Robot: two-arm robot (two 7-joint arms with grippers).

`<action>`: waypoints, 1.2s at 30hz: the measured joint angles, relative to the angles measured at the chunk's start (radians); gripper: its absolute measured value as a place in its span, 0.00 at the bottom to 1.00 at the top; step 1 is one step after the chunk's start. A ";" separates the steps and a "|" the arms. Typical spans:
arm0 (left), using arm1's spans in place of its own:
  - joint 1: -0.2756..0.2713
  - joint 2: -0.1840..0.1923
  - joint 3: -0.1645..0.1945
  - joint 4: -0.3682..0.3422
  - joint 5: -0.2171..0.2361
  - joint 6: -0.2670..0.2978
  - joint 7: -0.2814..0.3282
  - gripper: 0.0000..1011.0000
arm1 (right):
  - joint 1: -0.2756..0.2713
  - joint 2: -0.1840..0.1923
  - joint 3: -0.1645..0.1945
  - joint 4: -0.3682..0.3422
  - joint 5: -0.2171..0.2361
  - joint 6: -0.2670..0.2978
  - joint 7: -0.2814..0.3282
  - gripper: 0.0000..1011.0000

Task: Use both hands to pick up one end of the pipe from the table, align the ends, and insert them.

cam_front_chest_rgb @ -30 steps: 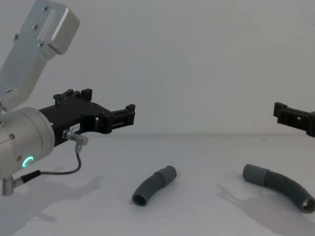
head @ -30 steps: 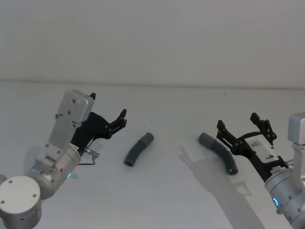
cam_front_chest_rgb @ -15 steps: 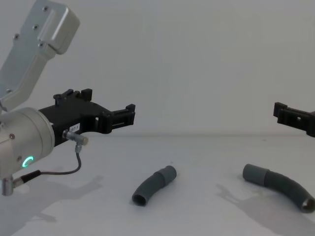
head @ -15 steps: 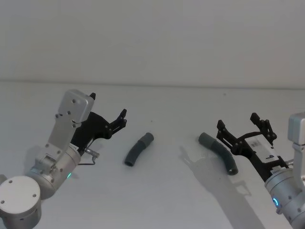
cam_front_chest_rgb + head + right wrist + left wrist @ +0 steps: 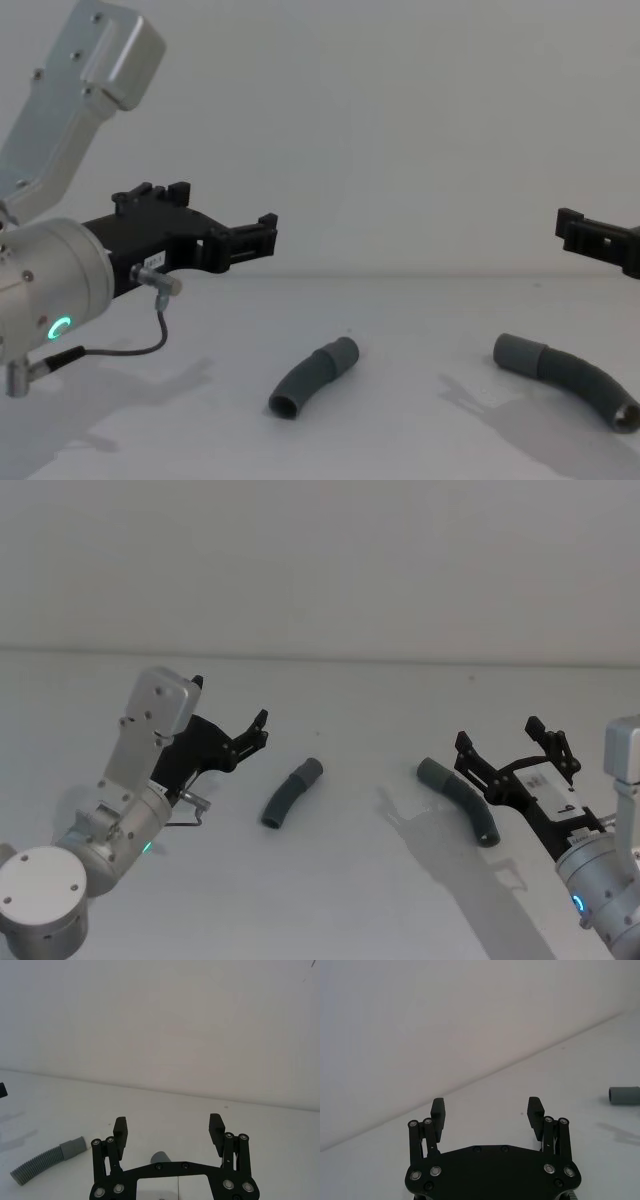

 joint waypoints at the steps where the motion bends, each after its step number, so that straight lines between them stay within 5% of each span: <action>1: -0.001 0.000 0.001 -0.001 0.000 0.005 -0.002 0.99 | 0.000 0.000 0.000 0.000 0.000 0.000 0.000 0.99; 20: -0.085 -0.009 0.052 -0.010 -0.013 0.279 -0.104 0.99 | 0.000 0.000 0.000 0.000 0.000 0.000 0.000 0.99; 27: -0.140 -0.036 0.071 0.025 -0.030 0.407 -0.144 0.99 | 0.000 0.000 0.000 0.000 0.000 0.000 0.000 0.99; 36: -0.202 -0.082 0.081 0.091 -0.047 0.502 -0.177 0.99 | 0.000 0.000 0.000 0.000 0.000 0.000 0.000 0.99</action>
